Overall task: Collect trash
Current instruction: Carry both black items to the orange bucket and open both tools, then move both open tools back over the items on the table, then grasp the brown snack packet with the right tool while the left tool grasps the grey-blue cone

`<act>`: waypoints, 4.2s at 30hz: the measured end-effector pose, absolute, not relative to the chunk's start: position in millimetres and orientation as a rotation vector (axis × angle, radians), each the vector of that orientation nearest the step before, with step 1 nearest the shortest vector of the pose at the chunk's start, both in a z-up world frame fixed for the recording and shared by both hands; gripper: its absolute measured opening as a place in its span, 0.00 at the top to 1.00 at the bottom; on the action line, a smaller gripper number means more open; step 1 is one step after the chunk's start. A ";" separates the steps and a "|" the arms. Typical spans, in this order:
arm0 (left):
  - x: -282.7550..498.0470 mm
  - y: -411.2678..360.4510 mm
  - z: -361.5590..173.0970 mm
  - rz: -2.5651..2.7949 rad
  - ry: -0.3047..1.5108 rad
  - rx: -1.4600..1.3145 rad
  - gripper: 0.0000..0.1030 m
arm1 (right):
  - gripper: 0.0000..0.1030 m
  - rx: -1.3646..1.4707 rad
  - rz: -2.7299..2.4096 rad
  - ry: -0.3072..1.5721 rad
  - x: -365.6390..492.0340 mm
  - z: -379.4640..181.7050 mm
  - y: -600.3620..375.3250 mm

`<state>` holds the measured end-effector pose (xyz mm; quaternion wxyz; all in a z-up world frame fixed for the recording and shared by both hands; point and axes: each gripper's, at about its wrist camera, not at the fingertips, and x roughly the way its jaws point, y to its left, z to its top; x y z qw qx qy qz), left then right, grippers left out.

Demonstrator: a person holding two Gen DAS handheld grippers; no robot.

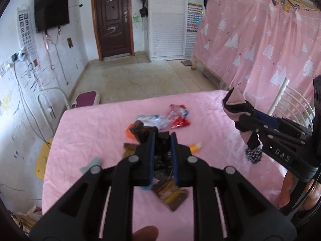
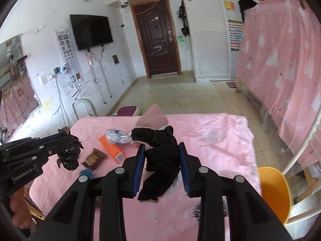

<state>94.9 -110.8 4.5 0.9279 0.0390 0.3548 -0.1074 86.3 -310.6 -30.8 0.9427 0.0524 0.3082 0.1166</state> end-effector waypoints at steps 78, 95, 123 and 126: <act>104.2 -259.1 18.0 -0.528 0.736 0.007 0.54 | 0.58 0.163 0.038 0.677 64.4 -62.6 -436.2; 97.7 -133.3 18.3 -0.392 0.718 -0.082 0.44 | 0.57 0.055 0.168 0.708 67.2 -56.3 -319.6; 110.3 18.5 -26.2 -0.162 0.816 -0.136 0.30 | 0.48 -0.075 0.357 0.803 66.4 -82.8 -188.8; 115.2 26.2 -34.8 -0.144 0.837 -0.137 0.30 | 0.48 -0.089 0.377 0.818 68.1 -87.3 -181.0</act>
